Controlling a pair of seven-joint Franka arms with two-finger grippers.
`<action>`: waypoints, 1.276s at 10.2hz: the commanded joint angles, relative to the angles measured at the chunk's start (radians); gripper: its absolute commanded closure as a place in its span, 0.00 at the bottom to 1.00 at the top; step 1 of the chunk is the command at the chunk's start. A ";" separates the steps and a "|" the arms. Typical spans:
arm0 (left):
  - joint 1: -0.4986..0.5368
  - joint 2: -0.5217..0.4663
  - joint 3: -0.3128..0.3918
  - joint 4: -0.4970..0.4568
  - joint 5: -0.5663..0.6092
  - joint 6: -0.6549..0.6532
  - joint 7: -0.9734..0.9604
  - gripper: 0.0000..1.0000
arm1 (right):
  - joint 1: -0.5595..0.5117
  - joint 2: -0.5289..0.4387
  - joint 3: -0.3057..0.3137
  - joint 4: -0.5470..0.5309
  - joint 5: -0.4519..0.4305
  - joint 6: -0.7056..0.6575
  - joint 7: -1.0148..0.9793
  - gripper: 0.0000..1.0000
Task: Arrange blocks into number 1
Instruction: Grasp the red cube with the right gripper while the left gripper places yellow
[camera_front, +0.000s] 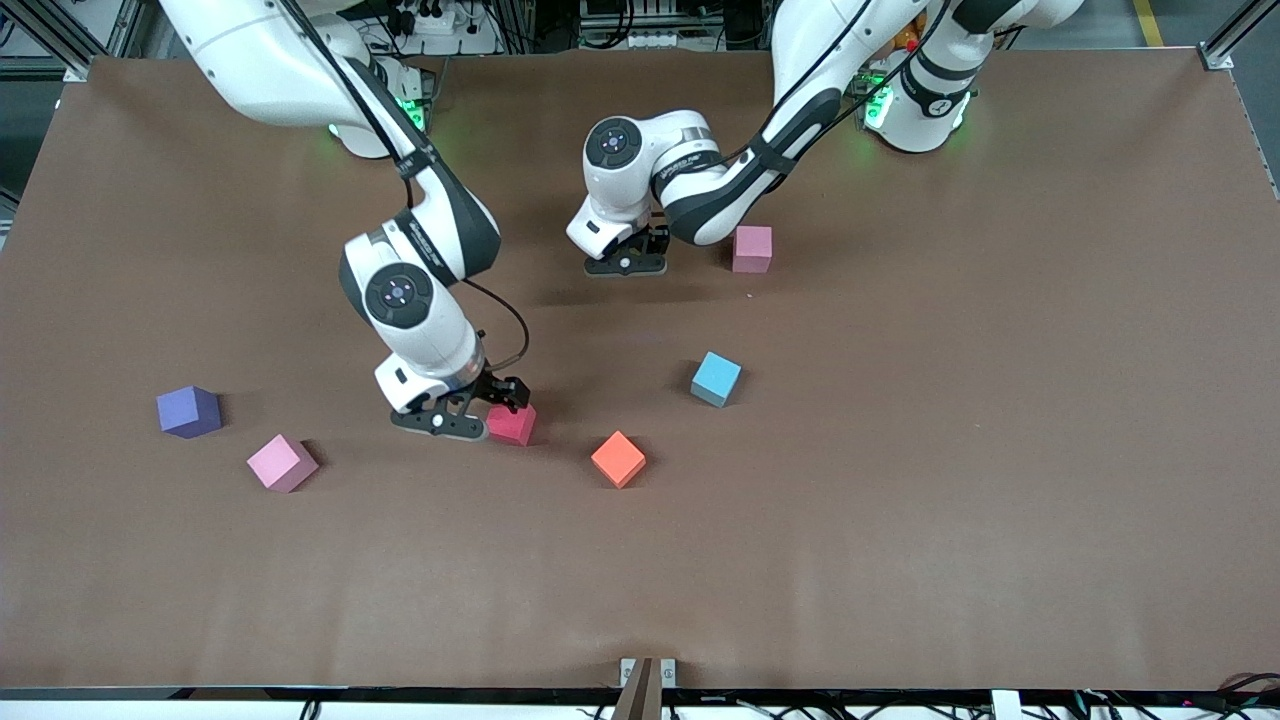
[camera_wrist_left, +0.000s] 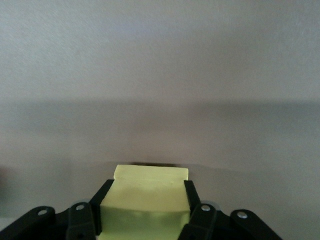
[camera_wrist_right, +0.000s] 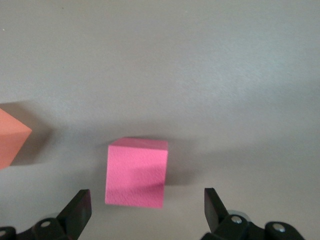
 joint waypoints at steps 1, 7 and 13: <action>-0.032 0.027 0.006 0.036 0.032 0.001 -0.040 1.00 | 0.024 0.070 -0.032 0.083 -0.019 -0.006 -0.005 0.00; -0.059 0.039 0.008 0.033 0.033 0.010 -0.042 1.00 | 0.042 0.145 -0.035 0.078 -0.047 0.083 0.008 0.08; 0.028 -0.042 0.009 0.036 0.033 -0.054 -0.045 0.00 | 0.031 0.063 -0.053 0.077 -0.070 -0.019 -0.083 1.00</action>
